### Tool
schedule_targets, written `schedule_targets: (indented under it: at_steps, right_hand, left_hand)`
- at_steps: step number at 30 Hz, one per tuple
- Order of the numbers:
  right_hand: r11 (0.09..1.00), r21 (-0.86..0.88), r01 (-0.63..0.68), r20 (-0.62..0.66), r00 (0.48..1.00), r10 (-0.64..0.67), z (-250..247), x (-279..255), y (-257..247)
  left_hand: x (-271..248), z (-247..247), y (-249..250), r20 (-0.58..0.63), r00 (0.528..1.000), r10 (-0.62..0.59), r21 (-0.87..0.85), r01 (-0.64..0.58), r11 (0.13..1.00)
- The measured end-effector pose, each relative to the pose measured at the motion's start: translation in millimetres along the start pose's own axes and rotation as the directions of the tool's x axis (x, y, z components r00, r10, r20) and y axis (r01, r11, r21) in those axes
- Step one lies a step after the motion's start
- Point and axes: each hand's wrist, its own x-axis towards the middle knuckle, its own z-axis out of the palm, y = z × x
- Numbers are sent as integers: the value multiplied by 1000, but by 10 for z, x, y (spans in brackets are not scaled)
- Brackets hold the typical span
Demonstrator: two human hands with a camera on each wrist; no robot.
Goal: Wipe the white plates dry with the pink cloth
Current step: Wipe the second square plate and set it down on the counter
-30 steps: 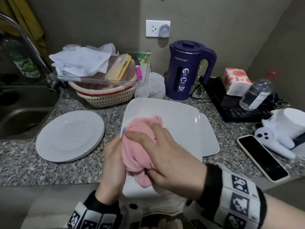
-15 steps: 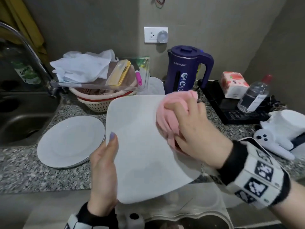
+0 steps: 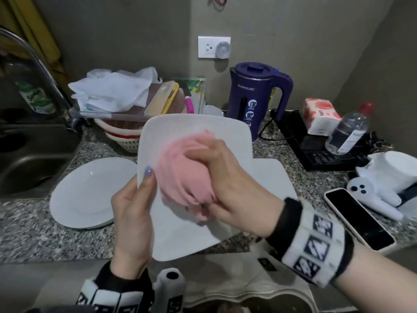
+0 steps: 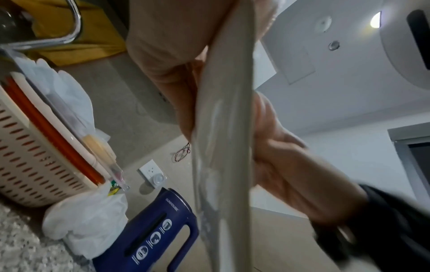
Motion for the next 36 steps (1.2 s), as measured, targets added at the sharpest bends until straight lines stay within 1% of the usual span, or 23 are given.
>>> schedule_targets:
  at_steps: [1, 3, 5, 6, 8, 9, 10, 11, 13, 14, 16, 18, 20, 22, 25, 26, 27, 28, 30, 31, 32, 34, 36]
  right_hand:
    - [1000, -13, -6, -29, 1000, 5, -50, 141, 17]
    - [990, -65, -128, -122, 985, 119, -228, 229, 193]
    - [953, -148, -264, -196, 952, 234, -329, 9, 335]
    - [944, -160, -290, -205, 945, 255, -275, -152, 319]
    - [969, -19, -246, -99, 965, 243, 67, -356, 22]
    - [969, 127, -212, 5, 977, 213, 266, -376, -168]
    - [941, 275, -195, 108, 979, 171, 419, -336, -362]
    - [919, 351, -179, 137, 981, 139, 561, -325, -445]
    - [967, 243, -82, 79, 995, 64, 524, -358, -367]
    - [986, 138, -88, 58, 995, 81, 408, -435, -197]
    - [970, 42, -239, 52, 970, 237, 133, -554, 87]
    - [964, 62, -258, 36, 966, 256, 68, -484, 114]
    - [978, 129, -165, 52, 986, 160, 150, -283, -42]
    - [976, 176, -129, -57, 988, 140, 72, -22, -158]
    - [978, 76, -196, -215, 954, 208, -226, 251, -21]
    - [979, 88, -182, -216, 956, 197, -242, 267, 3]
    - [972, 173, -161, -186, 964, 192, -214, 262, -64]
    - [960, 250, -129, -114, 980, 162, -154, 242, -197]
    - [982, 185, -33, 8, 999, 32, -30, 196, -344]
    - [989, 144, -28, 21, 999, 25, -12, 180, -282]
    - [993, 93, -66, -11, 998, 67, -68, 204, -167]
    - [979, -8, -205, -154, 967, 202, -188, 248, 82]
    - [965, -48, -259, -224, 944, 242, -214, 217, 125]
  left_hand:
    - [-16, 5, 3, 8, 1000, -12, -27, 12, 1000]
    - [-37, -23, 23, -2, 998, -55, -98, 55, 994]
    - [-44, -49, 54, -34, 995, -93, -129, 88, 988]
    - [-37, -58, 66, -52, 994, -95, -132, 87, 987]
    - [-6, -34, 71, -75, 993, -86, -103, 78, 992]
    - [12, -29, 55, -83, 993, -83, -92, 75, 993]
    - [23, -33, 39, -84, 993, -88, -100, 80, 992]
    - [32, -34, 35, -81, 991, -104, -123, 94, 988]
    - [52, -76, 36, -83, 990, -110, -118, 100, 988]
    - [57, -102, 48, -103, 990, -96, -93, 87, 992]
    - [60, -122, 80, -124, 990, -62, -65, 54, 996]
    - [36, -69, 79, -102, 993, -55, -47, 50, 998]
    - [12, -28, 38, -66, 997, -49, -38, 46, 998]
    - [-31, 12, 33, -33, 999, -24, -9, 24, 1000]
    - [-75, 31, 15, -7, 999, -47, -39, 47, 998]
    - [-66, 22, 5, 1, 998, -58, -51, 58, 997]
    - [-46, 10, -9, -4, 998, -58, -50, 57, 997]
    - [-22, -10, -31, -13, 999, -38, -24, 37, 999]
    - [-1, -51, -57, -22, 1000, -3, 11, 3, 1000]
    - [1, -66, -52, -19, 1000, 2, -3, -2, 1000]
    - [-6, -77, -39, -24, 1000, -1, -34, 0, 999]
    - [-49, -77, -8, -31, 999, -19, -91, 17, 996]
    - [-24, -21, 50, -13, 1000, -8, -98, 7, 995]
